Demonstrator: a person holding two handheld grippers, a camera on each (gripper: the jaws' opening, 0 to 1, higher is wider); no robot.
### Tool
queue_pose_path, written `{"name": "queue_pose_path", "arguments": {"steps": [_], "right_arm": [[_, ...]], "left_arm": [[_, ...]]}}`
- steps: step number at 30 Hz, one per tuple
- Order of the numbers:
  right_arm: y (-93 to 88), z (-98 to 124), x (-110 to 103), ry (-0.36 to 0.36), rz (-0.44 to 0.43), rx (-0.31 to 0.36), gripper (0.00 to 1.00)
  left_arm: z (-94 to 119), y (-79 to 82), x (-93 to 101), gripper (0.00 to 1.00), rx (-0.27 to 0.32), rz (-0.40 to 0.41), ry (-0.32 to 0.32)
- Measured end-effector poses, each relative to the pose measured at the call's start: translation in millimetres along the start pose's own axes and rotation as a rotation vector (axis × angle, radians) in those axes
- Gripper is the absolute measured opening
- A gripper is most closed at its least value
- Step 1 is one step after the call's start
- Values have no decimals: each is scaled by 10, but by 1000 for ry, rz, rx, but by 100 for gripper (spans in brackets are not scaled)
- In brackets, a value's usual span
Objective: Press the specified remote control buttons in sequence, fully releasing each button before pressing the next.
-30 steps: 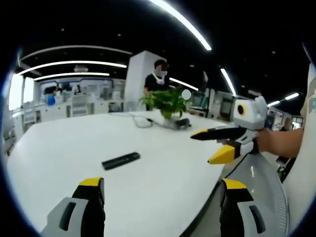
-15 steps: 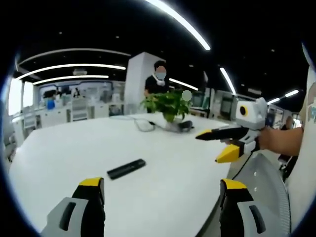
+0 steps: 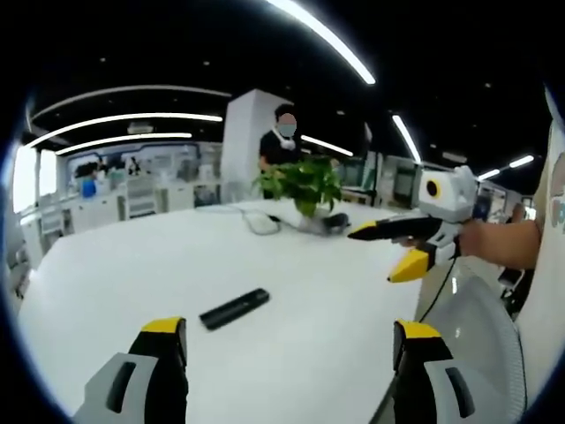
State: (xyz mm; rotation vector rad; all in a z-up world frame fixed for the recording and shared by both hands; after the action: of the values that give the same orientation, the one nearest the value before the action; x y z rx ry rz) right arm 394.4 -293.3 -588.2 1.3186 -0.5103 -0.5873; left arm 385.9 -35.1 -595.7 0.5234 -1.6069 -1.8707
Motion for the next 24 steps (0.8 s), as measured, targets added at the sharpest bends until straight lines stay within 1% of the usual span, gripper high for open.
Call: {"name": "queue_pose_path", "arguments": {"steps": [4,10,14,19,24], "right_arm": [[38,-44,62,5,-1,9,74],[56,-112,157,11,36,-10,74],[60,-166,246,13,42,-17,75],[62,-245,324,21,49,-32,75],[93,-328,427,31,63,-41,75]], "left_arm": [[-40,40,-45,97,5,3,0],[-122,81,-128,98,2,0,-1],[-183,88,-236,98,-3,-7,-1],[-255,68,-356,98,-24,-15,-2],[-310,92,-462,98,-33,-25,-3]]}}
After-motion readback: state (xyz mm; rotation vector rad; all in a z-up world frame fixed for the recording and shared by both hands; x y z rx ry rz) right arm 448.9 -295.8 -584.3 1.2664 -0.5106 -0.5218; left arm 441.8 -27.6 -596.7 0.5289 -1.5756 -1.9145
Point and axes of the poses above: the point that each gripper's makers call its tool centre point, and the gripper's own axes: z roughly backward along the fingers, x roughly to its right, y roughly out of its top, the point moved 9 cm from there along z, roughly backward along the fingers, and after that the axes turned 9 degrees about x, right-handed, at the moved point
